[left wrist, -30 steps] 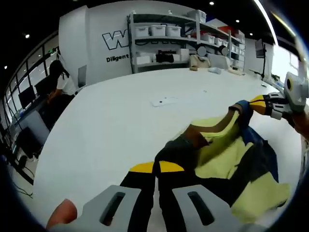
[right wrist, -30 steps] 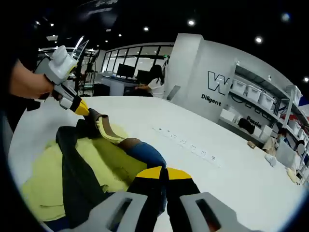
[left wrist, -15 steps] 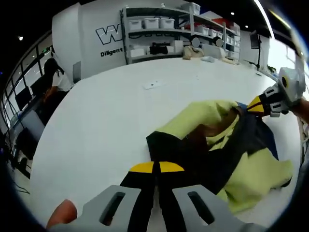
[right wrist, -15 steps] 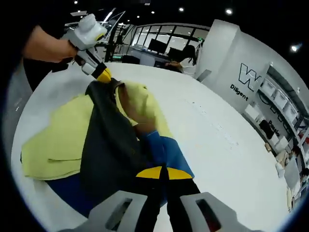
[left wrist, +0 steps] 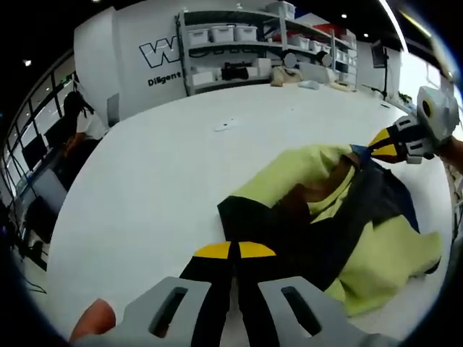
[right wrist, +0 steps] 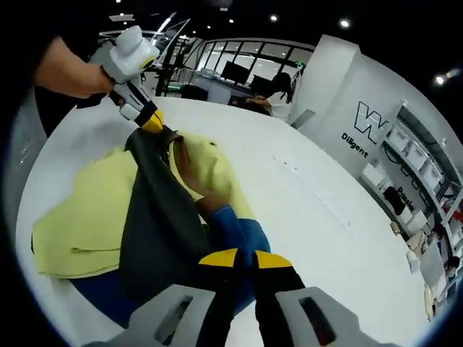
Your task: Fold the garment on the visible template until the final outline fits inside the template.
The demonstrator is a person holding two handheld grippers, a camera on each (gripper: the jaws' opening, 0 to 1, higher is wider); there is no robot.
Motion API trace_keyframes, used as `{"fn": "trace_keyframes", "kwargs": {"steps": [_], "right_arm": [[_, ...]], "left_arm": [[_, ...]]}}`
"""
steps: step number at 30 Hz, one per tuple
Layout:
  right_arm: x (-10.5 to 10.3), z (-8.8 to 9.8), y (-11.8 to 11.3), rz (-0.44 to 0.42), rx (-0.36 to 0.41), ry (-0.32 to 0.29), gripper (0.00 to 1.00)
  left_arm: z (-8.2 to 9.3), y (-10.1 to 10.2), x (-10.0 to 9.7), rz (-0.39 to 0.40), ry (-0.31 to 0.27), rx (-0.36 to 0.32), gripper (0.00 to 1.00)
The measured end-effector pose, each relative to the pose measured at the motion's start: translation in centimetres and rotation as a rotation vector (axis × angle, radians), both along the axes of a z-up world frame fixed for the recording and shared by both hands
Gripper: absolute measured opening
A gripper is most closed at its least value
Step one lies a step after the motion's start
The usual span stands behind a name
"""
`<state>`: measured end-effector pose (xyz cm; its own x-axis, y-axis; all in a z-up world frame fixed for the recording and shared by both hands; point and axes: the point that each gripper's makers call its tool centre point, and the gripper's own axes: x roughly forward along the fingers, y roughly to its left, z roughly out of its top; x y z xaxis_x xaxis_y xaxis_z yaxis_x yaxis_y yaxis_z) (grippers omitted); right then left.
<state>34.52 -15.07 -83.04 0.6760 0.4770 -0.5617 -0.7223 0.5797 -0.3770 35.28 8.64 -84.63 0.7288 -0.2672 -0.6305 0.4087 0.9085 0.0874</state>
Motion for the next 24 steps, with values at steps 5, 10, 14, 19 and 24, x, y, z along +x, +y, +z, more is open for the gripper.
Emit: {"fn": "trace_keyframes", "kwargs": {"steps": [5,10,14,19,24], "right_arm": [[0.0,-0.8,0.6,0.027,-0.021,0.013,0.05],[0.0,-1.1,1.0,0.045,-0.035,0.021,0.05],[-0.5,-1.2,1.0,0.055,-0.048,0.028,0.0],[-1.0,-1.3,0.9,0.063,-0.065,0.03,0.0],[-0.5,0.7,0.7,0.041,-0.029,-0.016,0.0]], "left_arm": [[0.1,0.0,0.0,-0.004,-0.001,0.004,0.0],[0.2,0.0,0.1,-0.007,-0.002,0.009,0.0],[0.2,0.1,0.2,-0.007,-0.003,0.009,0.0],[0.1,0.1,0.2,-0.007,-0.003,0.012,0.0],[0.5,0.0,0.2,-0.008,-0.014,0.012,0.0]]}}
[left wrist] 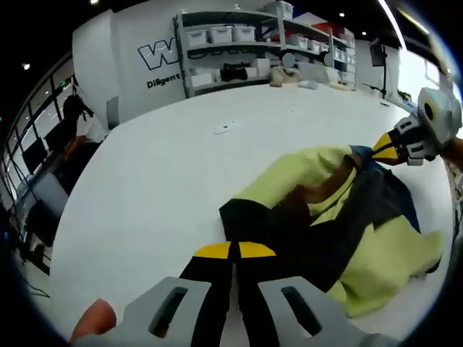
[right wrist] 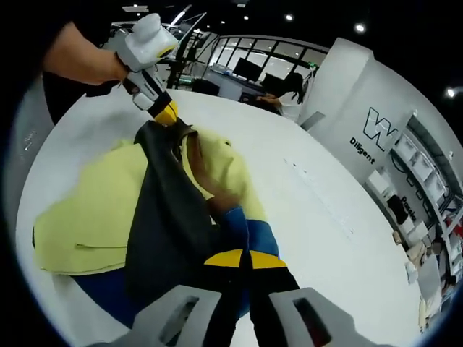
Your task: Fold the garment on the visible template until the final outline fits inside the template.
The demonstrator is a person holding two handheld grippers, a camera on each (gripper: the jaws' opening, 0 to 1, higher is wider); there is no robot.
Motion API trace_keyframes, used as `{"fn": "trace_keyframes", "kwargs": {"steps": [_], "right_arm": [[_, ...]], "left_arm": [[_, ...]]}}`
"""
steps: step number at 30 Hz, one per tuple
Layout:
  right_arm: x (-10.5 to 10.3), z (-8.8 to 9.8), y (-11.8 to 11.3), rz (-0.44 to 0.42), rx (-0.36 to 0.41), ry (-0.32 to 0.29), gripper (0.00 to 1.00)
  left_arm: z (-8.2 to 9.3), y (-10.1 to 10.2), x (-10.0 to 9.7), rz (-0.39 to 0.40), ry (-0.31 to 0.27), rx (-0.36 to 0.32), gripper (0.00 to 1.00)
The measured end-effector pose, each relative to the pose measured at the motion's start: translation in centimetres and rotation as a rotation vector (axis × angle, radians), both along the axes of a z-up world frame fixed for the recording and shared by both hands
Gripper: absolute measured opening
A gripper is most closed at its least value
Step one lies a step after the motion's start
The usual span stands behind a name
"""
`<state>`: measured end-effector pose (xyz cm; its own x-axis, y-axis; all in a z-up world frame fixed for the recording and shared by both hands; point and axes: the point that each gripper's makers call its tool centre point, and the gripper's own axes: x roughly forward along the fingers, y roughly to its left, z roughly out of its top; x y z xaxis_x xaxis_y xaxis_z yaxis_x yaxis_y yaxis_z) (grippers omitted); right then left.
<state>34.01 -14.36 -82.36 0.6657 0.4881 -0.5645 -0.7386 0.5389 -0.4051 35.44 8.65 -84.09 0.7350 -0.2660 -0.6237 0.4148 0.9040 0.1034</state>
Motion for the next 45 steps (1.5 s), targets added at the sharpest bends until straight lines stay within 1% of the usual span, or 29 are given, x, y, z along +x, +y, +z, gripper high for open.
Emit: {"fn": "trace_keyframes", "kwargs": {"steps": [2,3,4,7,9,11,13,14,16,18,20,23,24,25,26,27,28,29,34,36,37,38,39,40,41,43,45], "right_arm": [[0.3,0.7,-0.1,-0.01,0.011,-0.02,0.0],[0.7,1.6,-0.2,-0.024,0.029,-0.039,0.0],[0.9,1.8,-0.3,-0.03,0.033,-0.046,0.0],[1.7,3.3,-0.5,-0.052,0.055,-0.085,0.0],[2.3,4.5,-0.5,-0.068,0.068,-0.112,0.0],[3.0,5.1,-0.5,-0.072,0.067,-0.13,0.0],[3.6,5.6,-0.5,-0.08,0.076,-0.14,0.0],[4.3,6.1,-0.7,-0.09,0.078,-0.151,0.0],[5.0,6.3,-0.7,-0.097,0.078,-0.154,0.0],[6.1,6.8,-0.9,-0.105,0.076,-0.163,0.0],[7.1,7.1,-1.2,-0.122,0.084,-0.167,0.0],[8.8,7.1,-1.6,-0.145,0.085,-0.155,0.0],[9.5,6.9,-1.7,-0.151,0.083,-0.151,0.0],[9.7,6.8,-1.7,-0.154,0.084,-0.15,0.0],[9.9,6.7,-1.8,-0.158,0.084,-0.148,0.0],[10.8,6.1,-2.2,-0.172,0.078,-0.138,0.0],[11.0,5.9,-2.3,-0.177,0.077,-0.136,0.0],[11.3,5.7,-2.4,-0.182,0.076,-0.134,0.0],[12.9,4.1,-3.2,-0.22,0.074,-0.116,0.0],[13.3,3.9,-3.3,-0.233,0.074,-0.117,0.0],[14.0,3.6,-3.3,-0.242,0.069,-0.123,0.0],[14.4,3.5,-3.3,-0.247,0.066,-0.128,0.0],[14.6,3.5,-3.3,-0.252,0.064,-0.131,0.0],[15.4,3.2,-3.6,-0.274,0.058,-0.141,0.0],[16.0,3.0,-3.7,-0.287,0.061,-0.141,0.0],[16.4,2.7,-3.8,-0.303,0.068,-0.143,0.0],[17.3,1.8,-3.9,-0.319,0.057,-0.135,0.0]], "left_arm": [[0.4,0.0,0.1,-0.001,-0.009,-0.001,0.0],[0.8,0.0,0.3,-0.004,-0.018,0.001,0.0],[1.1,0.0,0.4,-0.004,-0.024,-0.001,0.0],[2.2,-0.1,1.0,-0.008,-0.048,-0.006,0.0],[3.2,-0.1,1.8,-0.013,-0.069,-0.004,0.0],[3.9,-0.1,2.5,-0.015,-0.086,-0.004,0.0],[4.8,-0.1,3.6,-0.014,-0.104,-0.005,0.0],[5.4,-0.1,4.3,-0.017,-0.116,-0.001,0.0],[6.0,-0.2,5.2,-0.018,-0.128,-0.001,0.0],[6.8,-0.3,6.8,-0.019,-0.145,-0.001,0.0],[7.1,-0.5,7.8,-0.022,-0.152,0.002,0.0],[7.1,-0.8,9.4,-0.035,-0.158,0.02,0.0],[6.9,-1.0,10.1,-0.044,-0.153,0.024,0.0],[6.6,-1.2,10.7,-0.049,-0.145,0.026,0.0],[6.5,-1.3,10.9,-0.052,-0.143,0.031,0.0],[6.2,-1.6,11.7,-0.066,-0.141,0.039,0.0],[6.1,-1.6,11.9,-0.069,-0.141,0.039,0.0],[5.8,-1.9,12.5,-0.085,-0.145,0.05,0.0],[4.5,-2.5,14.1,-0.115,-0.127,0.038,0.0],[4.2,-2.8,14.6,-0.121,-0.121,0.044,0.0],[4.0,-2.9,15.3,-0.122,-0.124,0.06,0.0],[3.9,-3.0,15.5,-0.122,-0.123,0.059,0.0],[3.8,-3.0,16.2,-0.117,-0.123,0.053,0.0],[3.6,-3.0,16.6,-0.108,-0.12,0.038,0.0],[3.2,-3.1,17.2,-0.105,-0.117,0.036,0.0],[2.8,-3.2,17.6,-0.104,-0.114,0.046,0.0],[2.1,-3.5,18.2,-0.104,-0.104,0.054,0.0]]}}
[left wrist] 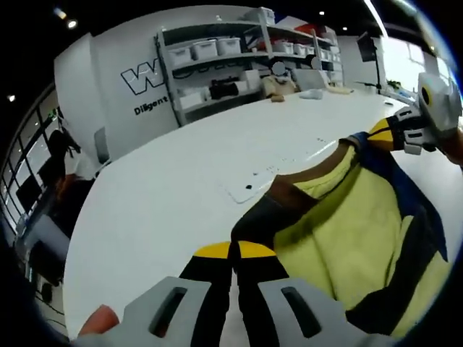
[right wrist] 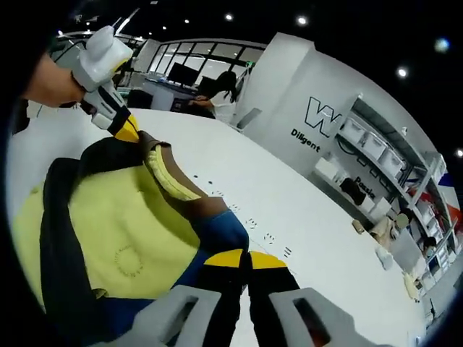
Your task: Fold the garment on the visible template until the final outline fits inside the template.
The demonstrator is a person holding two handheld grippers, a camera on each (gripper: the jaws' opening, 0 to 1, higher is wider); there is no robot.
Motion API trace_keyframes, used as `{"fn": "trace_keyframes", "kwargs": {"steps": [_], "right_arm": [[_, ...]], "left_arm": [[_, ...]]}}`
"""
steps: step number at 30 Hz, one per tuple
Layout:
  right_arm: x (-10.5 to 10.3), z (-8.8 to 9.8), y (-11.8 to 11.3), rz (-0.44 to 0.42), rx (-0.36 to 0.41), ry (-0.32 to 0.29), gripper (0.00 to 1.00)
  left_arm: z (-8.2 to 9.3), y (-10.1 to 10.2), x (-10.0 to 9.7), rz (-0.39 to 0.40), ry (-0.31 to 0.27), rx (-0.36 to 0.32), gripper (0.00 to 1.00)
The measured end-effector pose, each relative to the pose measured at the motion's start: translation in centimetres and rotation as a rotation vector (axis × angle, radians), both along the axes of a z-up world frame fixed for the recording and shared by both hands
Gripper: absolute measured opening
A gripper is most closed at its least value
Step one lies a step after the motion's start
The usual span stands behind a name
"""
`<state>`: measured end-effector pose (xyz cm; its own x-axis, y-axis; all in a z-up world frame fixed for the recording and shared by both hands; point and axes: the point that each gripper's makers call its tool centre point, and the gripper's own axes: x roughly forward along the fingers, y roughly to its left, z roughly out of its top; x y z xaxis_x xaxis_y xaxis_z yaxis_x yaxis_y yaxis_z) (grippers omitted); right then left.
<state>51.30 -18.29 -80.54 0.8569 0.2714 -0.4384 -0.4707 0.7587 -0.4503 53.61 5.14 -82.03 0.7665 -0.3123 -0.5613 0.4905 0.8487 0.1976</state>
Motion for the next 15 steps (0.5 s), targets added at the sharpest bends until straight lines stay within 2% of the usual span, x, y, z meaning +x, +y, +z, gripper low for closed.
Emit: {"fn": "trace_keyframes", "kwargs": {"steps": [7,15], "right_arm": [[1.5,-2.0,-0.3,-0.025,-0.012,0.037,0.0],[1.6,-4.7,-0.5,-0.03,-0.041,0.107,0.0]], "left_arm": [[-2.2,-0.3,1.1,0.009,0.037,0.02,0.0],[-3.8,-0.8,1.3,-0.001,0.054,0.048,0.0]]}}
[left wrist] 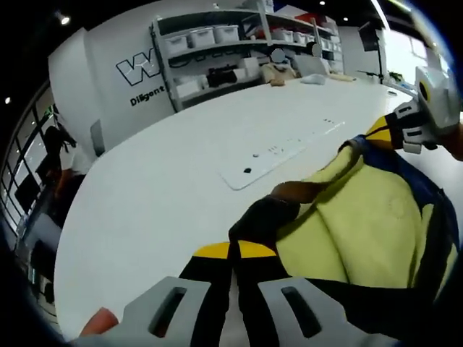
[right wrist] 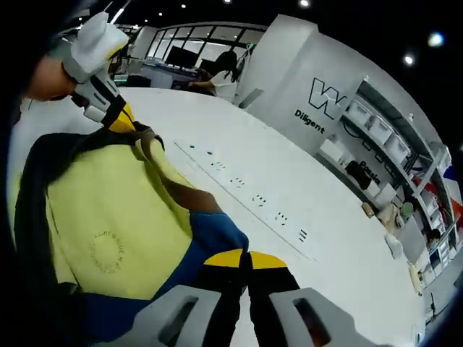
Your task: Fold the garment on the visible template until the final outline fits inside the template.
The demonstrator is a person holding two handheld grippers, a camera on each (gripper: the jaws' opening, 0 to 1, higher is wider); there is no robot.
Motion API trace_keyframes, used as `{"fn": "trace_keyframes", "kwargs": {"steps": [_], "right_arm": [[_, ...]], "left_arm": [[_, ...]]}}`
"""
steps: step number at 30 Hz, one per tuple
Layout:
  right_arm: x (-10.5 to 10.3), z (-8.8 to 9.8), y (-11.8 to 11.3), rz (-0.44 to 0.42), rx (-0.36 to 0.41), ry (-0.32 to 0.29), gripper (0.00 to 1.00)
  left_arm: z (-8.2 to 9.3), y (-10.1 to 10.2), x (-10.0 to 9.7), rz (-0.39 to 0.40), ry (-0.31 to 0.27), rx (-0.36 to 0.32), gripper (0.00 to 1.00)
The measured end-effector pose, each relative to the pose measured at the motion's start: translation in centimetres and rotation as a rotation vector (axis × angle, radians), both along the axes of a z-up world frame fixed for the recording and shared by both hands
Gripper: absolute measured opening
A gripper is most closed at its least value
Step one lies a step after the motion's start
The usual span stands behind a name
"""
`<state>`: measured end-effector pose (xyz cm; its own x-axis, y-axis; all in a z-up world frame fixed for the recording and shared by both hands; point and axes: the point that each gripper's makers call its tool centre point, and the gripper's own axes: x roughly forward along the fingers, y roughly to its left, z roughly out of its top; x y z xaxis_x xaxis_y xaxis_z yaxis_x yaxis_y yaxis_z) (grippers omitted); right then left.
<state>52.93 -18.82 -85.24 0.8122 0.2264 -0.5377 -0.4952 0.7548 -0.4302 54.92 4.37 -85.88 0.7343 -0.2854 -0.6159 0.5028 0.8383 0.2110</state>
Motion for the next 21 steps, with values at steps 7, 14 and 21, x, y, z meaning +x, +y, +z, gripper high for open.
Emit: {"fn": "trace_keyframes", "kwargs": {"steps": [7,14,21], "right_arm": [[-0.1,-1.2,-0.1,-0.005,0.004,0.043,0.0],[0.1,-0.8,-0.5,-0.03,0.038,0.048,0.05],[-0.3,0.7,-0.5,-0.029,0.052,0.022,0.08]], "left_arm": [[-0.1,-0.2,0.2,-0.026,-0.006,0.029,0.0],[0.1,0.0,0.3,-0.009,-0.004,0.016,0.01],[2.1,0.3,0.4,0.002,-0.049,-0.008,0.03]]}}
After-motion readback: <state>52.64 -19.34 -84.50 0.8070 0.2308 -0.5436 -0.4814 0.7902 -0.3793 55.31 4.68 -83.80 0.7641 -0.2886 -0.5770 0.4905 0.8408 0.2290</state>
